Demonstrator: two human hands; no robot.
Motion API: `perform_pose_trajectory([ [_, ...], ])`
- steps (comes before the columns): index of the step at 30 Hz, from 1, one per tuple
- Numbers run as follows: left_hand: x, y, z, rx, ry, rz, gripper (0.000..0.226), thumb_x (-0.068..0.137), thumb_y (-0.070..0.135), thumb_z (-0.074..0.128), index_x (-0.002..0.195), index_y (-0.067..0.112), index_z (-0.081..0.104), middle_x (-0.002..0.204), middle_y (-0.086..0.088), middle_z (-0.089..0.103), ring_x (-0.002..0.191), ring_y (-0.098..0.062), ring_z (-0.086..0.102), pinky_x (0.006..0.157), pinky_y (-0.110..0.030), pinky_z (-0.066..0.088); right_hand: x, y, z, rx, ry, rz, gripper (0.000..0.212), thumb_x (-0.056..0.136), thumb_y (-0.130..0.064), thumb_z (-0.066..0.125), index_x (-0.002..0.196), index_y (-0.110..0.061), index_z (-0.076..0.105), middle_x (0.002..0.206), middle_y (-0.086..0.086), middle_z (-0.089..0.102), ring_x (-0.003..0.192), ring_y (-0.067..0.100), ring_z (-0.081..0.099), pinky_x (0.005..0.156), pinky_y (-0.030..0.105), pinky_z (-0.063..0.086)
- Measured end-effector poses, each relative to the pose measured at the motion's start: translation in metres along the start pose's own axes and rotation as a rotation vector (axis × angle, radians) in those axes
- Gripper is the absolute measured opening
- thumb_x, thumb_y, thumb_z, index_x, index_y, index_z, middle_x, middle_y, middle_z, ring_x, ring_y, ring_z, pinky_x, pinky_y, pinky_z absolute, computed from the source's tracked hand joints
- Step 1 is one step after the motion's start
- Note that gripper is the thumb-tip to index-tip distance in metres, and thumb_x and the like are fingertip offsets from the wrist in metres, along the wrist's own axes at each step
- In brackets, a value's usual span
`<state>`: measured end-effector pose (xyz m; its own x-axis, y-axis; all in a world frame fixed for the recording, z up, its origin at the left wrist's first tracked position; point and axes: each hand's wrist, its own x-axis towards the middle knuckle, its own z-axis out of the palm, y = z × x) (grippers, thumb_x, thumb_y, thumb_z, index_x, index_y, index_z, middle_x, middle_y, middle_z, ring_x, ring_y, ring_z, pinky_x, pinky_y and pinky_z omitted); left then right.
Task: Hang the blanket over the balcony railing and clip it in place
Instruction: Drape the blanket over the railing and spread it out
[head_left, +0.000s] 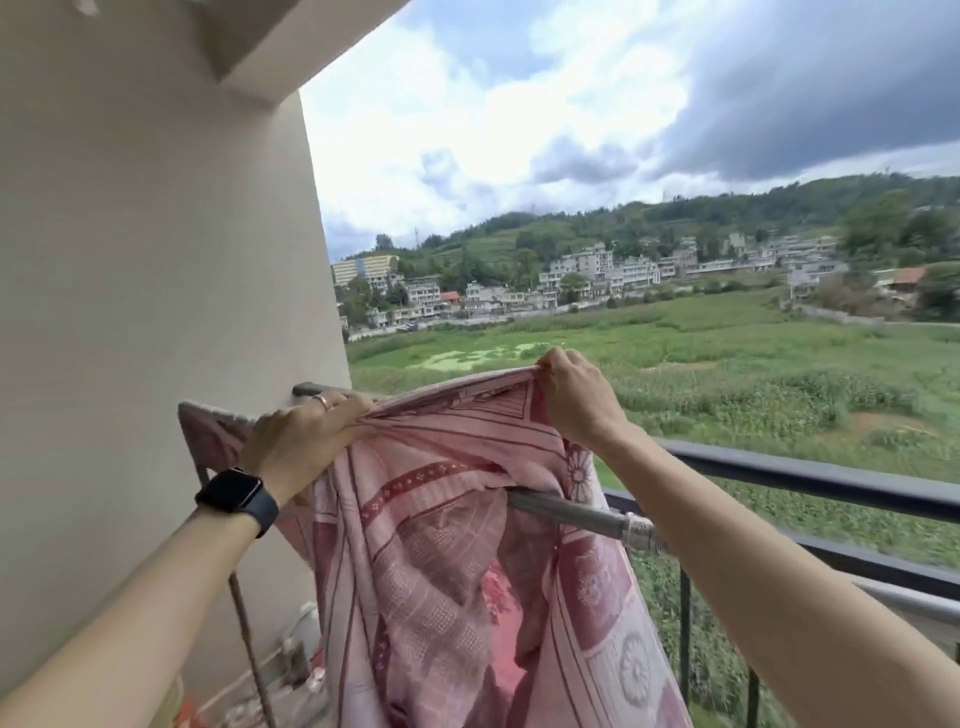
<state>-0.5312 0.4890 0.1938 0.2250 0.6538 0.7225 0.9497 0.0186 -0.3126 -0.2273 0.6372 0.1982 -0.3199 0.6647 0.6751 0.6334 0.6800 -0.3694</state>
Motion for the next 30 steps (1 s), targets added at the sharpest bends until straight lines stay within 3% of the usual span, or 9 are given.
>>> perform_pose_trajectory([
  [3,0.003,-0.043,0.038,0.053,-0.036,-0.058,0.045,0.096,0.065,0.019,0.113,0.039,0.051,0.077,-0.001,0.066,0.056,-0.026,0.066,0.043,-0.038,0.055,0.037,-0.010,0.036,0.008,-0.045,-0.005,0.025,0.103,-0.013,0.044,0.125,-0.006,0.054,0.123,0.012,0.057,0.107,0.028,0.057,0.081,0.029,0.041],
  [5,0.012,-0.068,0.065,-0.010,-0.032,-0.207,0.025,0.100,0.050,0.038,0.111,0.039,0.057,0.078,-0.003,0.069,0.063,-0.028,0.068,0.051,-0.040,0.057,0.063,-0.018,0.059,0.024,-0.049,-0.018,0.030,0.104,-0.020,0.045,0.130,-0.009,0.054,0.135,0.012,0.052,0.118,0.031,0.056,0.089,0.034,0.046],
  [8,0.027,-0.091,0.099,-0.261,-0.072,-0.534,0.024,0.096,0.025,0.055,0.113,0.038,0.066,0.100,-0.010,0.073,0.089,-0.032,0.067,0.077,-0.043,0.056,0.086,-0.029,0.089,0.067,-0.227,-0.006,0.063,0.099,-0.024,0.055,0.155,-0.028,0.026,0.162,0.004,0.027,0.138,0.029,0.043,0.112,0.042,0.039],
  [10,0.026,-0.081,0.116,-0.325,-0.118,-0.595,0.035,0.093,0.018,0.054,0.124,0.033,0.060,0.114,-0.013,0.066,0.103,-0.035,0.061,0.088,-0.046,0.053,0.088,-0.031,0.103,0.103,-0.413,0.029,0.079,0.093,-0.026,0.065,0.158,-0.032,0.018,0.158,0.006,0.037,0.126,0.025,0.053,0.104,0.033,0.044],
  [13,-0.001,-0.032,0.120,-0.423,0.018,-0.469,0.022,0.089,0.042,0.058,0.102,0.026,0.051,0.098,0.000,0.055,0.088,-0.024,0.056,0.070,-0.040,0.053,0.075,-0.029,0.115,0.055,-0.512,0.012,0.066,0.085,-0.038,0.075,0.142,-0.024,0.046,0.140,0.002,0.048,0.112,0.017,0.055,0.092,0.028,0.047],
  [17,-0.041,0.038,0.128,-0.278,-0.041,-0.224,0.069,0.076,0.088,0.041,0.088,0.021,0.054,0.084,0.003,0.059,0.078,-0.020,0.056,0.065,-0.035,0.049,0.056,-0.036,0.120,-0.091,-0.755,-0.021,0.031,0.093,-0.049,0.064,0.108,-0.022,0.070,0.106,-0.002,0.070,0.092,0.016,0.068,0.075,0.029,0.055],
  [21,-0.041,0.052,0.137,-0.178,-0.091,-0.162,0.062,0.084,0.077,0.043,0.084,0.018,0.062,0.072,0.000,0.065,0.070,-0.025,0.063,0.057,-0.036,0.051,0.054,-0.035,0.109,0.140,-0.980,0.153,0.025,0.097,-0.040,0.062,0.115,-0.024,0.070,0.107,-0.007,0.072,0.090,0.006,0.071,0.074,0.024,0.059],
  [24,-0.034,0.033,0.125,-0.249,-0.110,-0.152,0.036,0.085,0.060,0.060,0.086,0.025,0.070,0.065,0.001,0.068,0.063,-0.024,0.068,0.051,-0.031,0.052,0.053,-0.029,0.105,0.115,-0.948,0.136,0.019,0.093,-0.032,0.069,0.109,-0.020,0.072,0.098,-0.006,0.075,0.082,0.004,0.071,0.070,0.020,0.057],
  [30,-0.011,-0.019,0.088,-0.472,-0.243,-0.203,0.022,0.089,0.045,0.067,0.104,0.032,0.076,0.082,0.007,0.076,0.075,-0.013,0.069,0.069,-0.030,0.056,0.069,-0.039,0.108,0.102,-0.669,0.064,0.014,0.094,-0.028,0.068,0.096,-0.014,0.069,0.087,0.001,0.077,0.067,0.010,0.075,0.062,0.024,0.061],
])
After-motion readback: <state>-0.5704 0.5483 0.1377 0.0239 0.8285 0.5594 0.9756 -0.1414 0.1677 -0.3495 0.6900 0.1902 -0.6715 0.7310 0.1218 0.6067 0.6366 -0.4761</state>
